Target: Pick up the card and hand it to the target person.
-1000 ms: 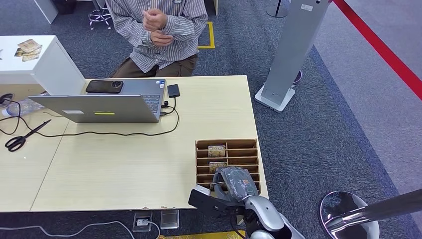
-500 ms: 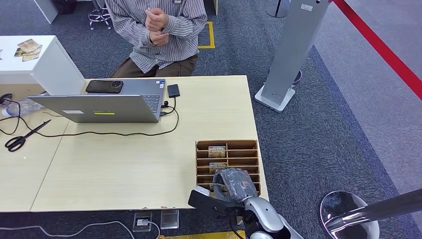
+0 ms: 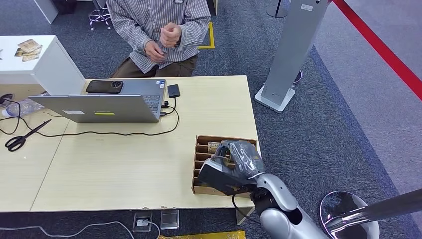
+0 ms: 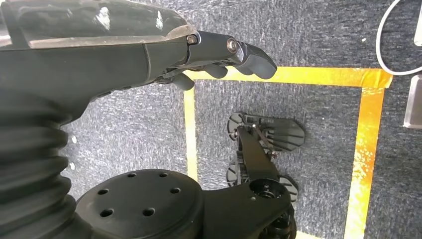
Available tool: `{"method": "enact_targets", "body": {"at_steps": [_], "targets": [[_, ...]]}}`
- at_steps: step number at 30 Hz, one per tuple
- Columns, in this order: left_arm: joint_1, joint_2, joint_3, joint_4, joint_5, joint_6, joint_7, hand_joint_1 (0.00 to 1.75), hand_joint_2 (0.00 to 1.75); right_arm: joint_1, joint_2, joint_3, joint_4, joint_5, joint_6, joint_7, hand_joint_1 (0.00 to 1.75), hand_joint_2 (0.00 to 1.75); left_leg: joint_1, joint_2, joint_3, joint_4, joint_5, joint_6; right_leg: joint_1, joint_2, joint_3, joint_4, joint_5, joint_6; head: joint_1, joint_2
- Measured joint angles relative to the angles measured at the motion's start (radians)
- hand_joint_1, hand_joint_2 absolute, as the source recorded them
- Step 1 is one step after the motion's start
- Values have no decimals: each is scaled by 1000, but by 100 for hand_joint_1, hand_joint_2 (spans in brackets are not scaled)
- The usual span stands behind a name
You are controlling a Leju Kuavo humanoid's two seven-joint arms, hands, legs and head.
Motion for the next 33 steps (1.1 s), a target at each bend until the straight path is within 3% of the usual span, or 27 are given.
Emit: {"method": "enact_targets", "body": {"at_steps": [10, 23, 29, 32, 33], "targets": [[0, 0, 0, 0, -17, -6, 0, 0, 175, -198, -43, -50, -108, -189, 24, -40, 171, 175, 0, 0, -1, 0, 0, 0, 0, 0, 0, 0, 0, 0, 0, 0], [-15, -3, -2, 0, -34, -10, 16, 0, 175, -328, -6, -57, 143, -285, -342, -311, 171, 175, 0, -1, -1, 0, 0, 0, 0, -1, 0, 0, 0, 0, 1, 0], [-17, -5, -4, 0, -34, -9, 16, 0, 175, -336, 19, -56, 248, -301, -381, -343, 171, 175, 0, -1, -2, 0, 0, 0, 0, -1, -1, 0, 0, 0, 0, 0], [-17, -5, -5, 0, -35, -8, 17, 0, 175, -336, 27, -56, 279, -300, -381, -344, 43, 175, 0, -1, -1, 0, 0, 0, 0, -1, 0, 0, 0, 0, 0, 0], [-17, -5, -5, 0, -37, -9, 17, 0, 131, -336, 29, -55, 288, -298, -381, -344, 0, 175, 0, -1, -1, 0, 0, 0, 0, -1, 0, 0, 0, 0, 0, 0]]}}
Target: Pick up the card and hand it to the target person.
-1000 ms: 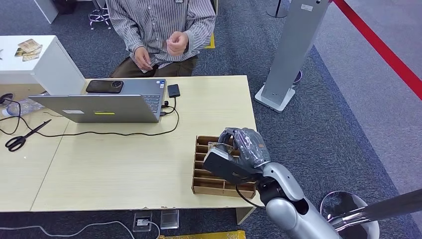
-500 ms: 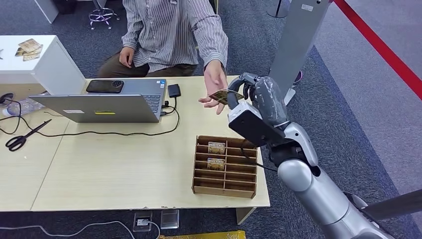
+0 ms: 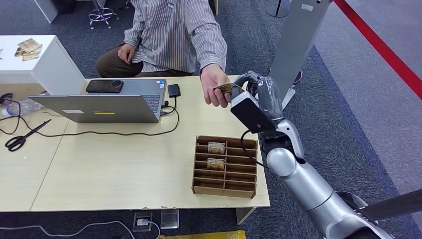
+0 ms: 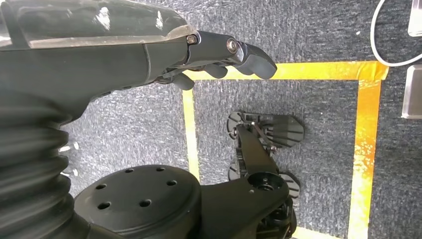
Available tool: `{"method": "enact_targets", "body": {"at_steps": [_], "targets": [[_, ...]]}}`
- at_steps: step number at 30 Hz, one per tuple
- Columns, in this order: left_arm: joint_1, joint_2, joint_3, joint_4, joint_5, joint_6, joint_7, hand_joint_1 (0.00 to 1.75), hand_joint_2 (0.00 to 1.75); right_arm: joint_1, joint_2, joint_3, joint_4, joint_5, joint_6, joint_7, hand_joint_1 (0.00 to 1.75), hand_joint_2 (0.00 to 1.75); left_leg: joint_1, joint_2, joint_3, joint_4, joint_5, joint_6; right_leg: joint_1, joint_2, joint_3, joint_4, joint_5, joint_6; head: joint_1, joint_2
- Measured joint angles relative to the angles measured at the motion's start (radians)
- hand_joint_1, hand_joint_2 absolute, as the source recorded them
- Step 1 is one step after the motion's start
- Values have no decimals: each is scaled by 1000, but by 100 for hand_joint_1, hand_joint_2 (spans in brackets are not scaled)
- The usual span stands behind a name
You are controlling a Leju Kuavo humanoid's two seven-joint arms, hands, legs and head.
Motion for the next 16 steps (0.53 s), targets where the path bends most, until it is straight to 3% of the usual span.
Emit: {"method": "enact_targets", "body": {"at_steps": [3, 16], "targets": [[0, 0, -2, 0, -6, -1, -2, 0, 0, 0, 5, 0, 20, 3, 1, 2, 0, 175, 0, 0, 0, 0, 0, 0, 0, 0, 0, 0, 0, 0, 0, 0], [8, 0, -1, 0, 14, 3, -11, 0, 0, 14, 11, 0, 45, -41, 16, 21, 0, 175, 0, 0, 0, 0, 0, 0, 0, 0, -1, 0, 0, 0, 0, 0]]}}
